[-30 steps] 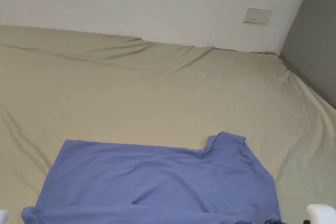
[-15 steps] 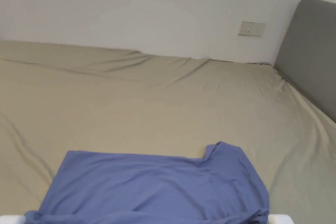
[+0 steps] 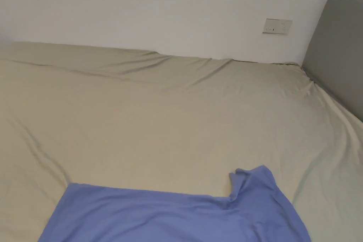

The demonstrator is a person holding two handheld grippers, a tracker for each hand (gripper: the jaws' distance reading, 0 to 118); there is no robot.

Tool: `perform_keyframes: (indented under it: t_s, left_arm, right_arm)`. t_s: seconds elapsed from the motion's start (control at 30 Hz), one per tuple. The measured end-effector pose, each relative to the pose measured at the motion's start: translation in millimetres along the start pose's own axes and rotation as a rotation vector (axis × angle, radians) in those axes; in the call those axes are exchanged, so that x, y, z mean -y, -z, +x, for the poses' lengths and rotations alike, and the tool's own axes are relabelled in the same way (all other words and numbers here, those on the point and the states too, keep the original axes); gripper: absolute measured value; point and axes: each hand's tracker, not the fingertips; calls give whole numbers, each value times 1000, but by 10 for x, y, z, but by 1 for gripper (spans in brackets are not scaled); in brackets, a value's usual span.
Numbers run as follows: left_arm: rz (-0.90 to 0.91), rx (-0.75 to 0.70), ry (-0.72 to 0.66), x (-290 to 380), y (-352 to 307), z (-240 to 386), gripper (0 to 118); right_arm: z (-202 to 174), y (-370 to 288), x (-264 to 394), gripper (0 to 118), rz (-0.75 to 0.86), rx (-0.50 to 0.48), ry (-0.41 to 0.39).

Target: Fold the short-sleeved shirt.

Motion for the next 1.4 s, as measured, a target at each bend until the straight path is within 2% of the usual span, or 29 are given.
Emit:
perform_keyframes:
  t_s: [0.1,0.17,0.2,0.23,0.27,0.3,0.33,0.43,0.5,0.57,0.67,0.73,0.8,0.83,0.87,0.9,0.93,1.0,1.1,1.13,1.17,1.2,1.27,1.3,1.4]
  left_arm:
    - [-60,-38,-42,282,232,-1,11]
    - [-14,-33,-63,388,290,40,12]
    - [36,-56,-46,373,258,44,20]
    - [16,-62,-39,339,243,47,51]
    - [13,-108,-17,283,205,47,86]
    - [32,-136,1,227,156,41,112]
    - [63,-155,29,143,101,10,118]
    - [254,-224,43,-311,-17,-14,118]
    - [312,-293,78,-769,111,87,118]
    - [341,-247,106,-1218,356,255,118]
    - [257,-213,28,-1806,876,422,118]
    - [232,-194,40,-2078,1290,376,118]
    - [154,-243,71,-2253,1646,405,117]
    - [103,-288,106,-2252,1785,401,105]
    - [91,-348,161,-2248,1892,422,81]
    - [132,-384,187,-2158,1867,458,81]
    - [234,-337,155,-2156,1748,526,63]
    - [200,-313,188,-2071,1623,590,8]
    - [231,-290,235,-1977,1434,641,6]
    - [228,-283,235,-1981,1396,639,6]
    - [232,-267,228,-1978,1350,635,6]
    - [238,-246,220,-1984,1304,621,6]
    - [249,-234,219,-1984,1198,580,6]
    - [256,-232,230,-1982,1164,570,6]
    - [259,-220,196,-1937,982,547,6]
  right_arm:
    - [-18,203,226,39,-26,16,0]
    - [-9,158,239,40,72,19,42]
    - [-10,145,228,48,55,20,46]
    - [-25,120,217,67,53,33,42]
    - [-33,53,189,79,55,106,11]
    - [-45,-10,153,86,61,167,-39]
    - [-49,-83,111,92,80,190,-79]
    - [-53,-287,-129,95,205,244,-131]
    - [-22,-301,-419,95,289,267,-121]
    - [-9,-249,-764,95,325,274,-98]
    - [54,-60,-1254,95,389,315,-52]
    - [80,94,-1508,95,396,329,-49]
    - [133,267,-1731,95,364,321,-40]
    - [151,359,-1819,95,338,328,-35]
    - [176,452,-1898,95,318,337,-34]
    - [207,539,-1969,95,301,349,-40]
    - [390,656,-2018,95,290,368,-33]
    - [503,817,-2140,95,271,381,-1]
    - [699,1079,-2276,95,170,333,99]
    - [727,1151,-2292,91,128,321,124]
    - [733,1222,-2297,89,85,321,146]
    - [669,1185,-2277,85,133,357,147]
    - [586,1056,-2311,9,151,332,139]
    - [570,979,-2292,9,128,224,126]
    - [464,575,-2132,9,195,142,140]
